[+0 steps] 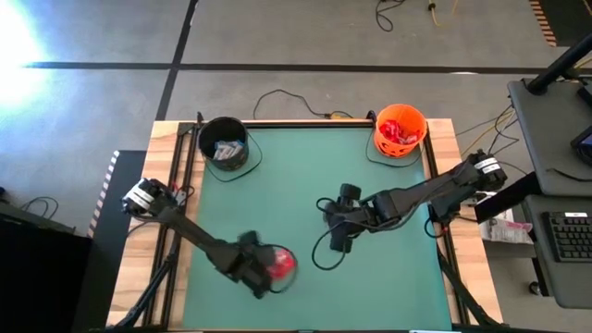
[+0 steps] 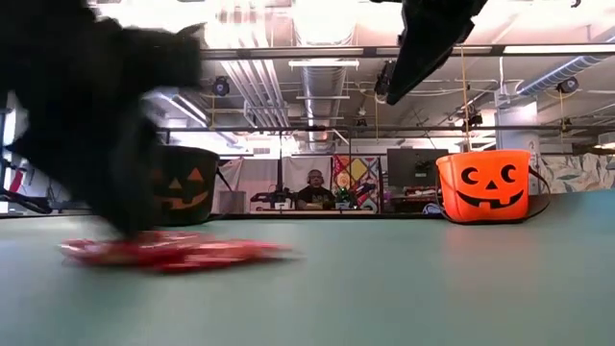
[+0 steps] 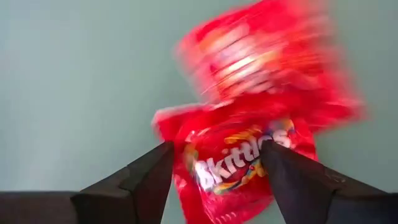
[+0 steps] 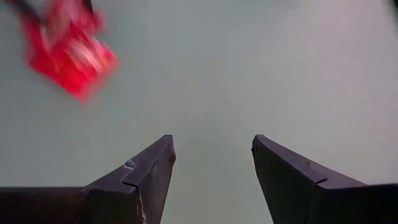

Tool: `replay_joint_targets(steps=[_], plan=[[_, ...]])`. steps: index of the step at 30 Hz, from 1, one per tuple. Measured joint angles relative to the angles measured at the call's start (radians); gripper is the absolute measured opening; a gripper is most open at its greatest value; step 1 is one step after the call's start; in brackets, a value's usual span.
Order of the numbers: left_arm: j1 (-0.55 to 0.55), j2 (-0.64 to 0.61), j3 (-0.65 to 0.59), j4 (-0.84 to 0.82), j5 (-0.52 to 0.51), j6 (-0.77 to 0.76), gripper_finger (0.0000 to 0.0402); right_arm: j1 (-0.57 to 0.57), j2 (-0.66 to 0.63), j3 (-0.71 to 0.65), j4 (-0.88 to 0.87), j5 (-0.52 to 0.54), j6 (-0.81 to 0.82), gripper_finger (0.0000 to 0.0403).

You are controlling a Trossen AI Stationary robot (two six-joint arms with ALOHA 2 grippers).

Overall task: Sort candy by brand, put in halloween buckets
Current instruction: Adjust the red candy, then put the red candy into the orange bucket

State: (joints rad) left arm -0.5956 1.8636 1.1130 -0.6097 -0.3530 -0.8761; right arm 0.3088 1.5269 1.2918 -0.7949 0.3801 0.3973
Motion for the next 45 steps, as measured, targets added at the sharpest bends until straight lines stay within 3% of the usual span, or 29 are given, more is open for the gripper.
replay_joint_targets(steps=[3,5,9,13,18,21,26,33,40,42,45], plan=[[0.024,0.005,0.009,0.312,-0.029,0.187,0.0232,0.01,0.0,-0.054,0.146,-0.047,-0.051,0.021],[0.029,0.003,0.024,0.374,-0.051,0.267,0.0232,0.026,0.0,-0.103,0.234,-0.062,-0.079,0.021],[0.008,-0.002,0.102,0.183,-0.15,0.278,0.0232,0.064,0.0,-0.225,0.464,-0.145,-0.138,0.021],[-0.042,-0.003,0.135,-0.01,-0.226,0.142,0.0232,0.097,0.0,-0.35,0.672,-0.225,-0.162,0.021],[-0.096,0.001,0.089,0.076,-0.251,0.021,0.0232,0.138,0.0,-0.451,0.771,-0.212,-0.12,0.021],[-0.112,0.015,0.066,0.188,-0.286,0.027,0.0232,0.158,0.02,-0.476,0.801,-0.144,-0.118,0.021],[-0.102,0.048,0.055,0.33,-0.304,0.082,0.0232,0.162,0.132,-0.453,0.868,-0.149,-0.098,0.021],[-0.098,0.079,0.069,0.345,-0.303,0.071,0.0232,0.152,0.282,-0.328,0.735,-0.125,-0.058,0.021],[-0.1,0.082,0.069,0.376,-0.304,0.055,0.0232,0.121,0.289,-0.21,0.337,0.142,-0.056,0.021],[-0.099,0.082,0.069,0.388,-0.318,0.055,0.0232,0.108,0.28,-0.204,0.309,0.122,-0.069,0.021],[-0.098,0.082,0.069,0.407,-0.347,0.055,0.0232,0.082,0.276,-0.211,0.345,-0.021,-0.071,0.021]])
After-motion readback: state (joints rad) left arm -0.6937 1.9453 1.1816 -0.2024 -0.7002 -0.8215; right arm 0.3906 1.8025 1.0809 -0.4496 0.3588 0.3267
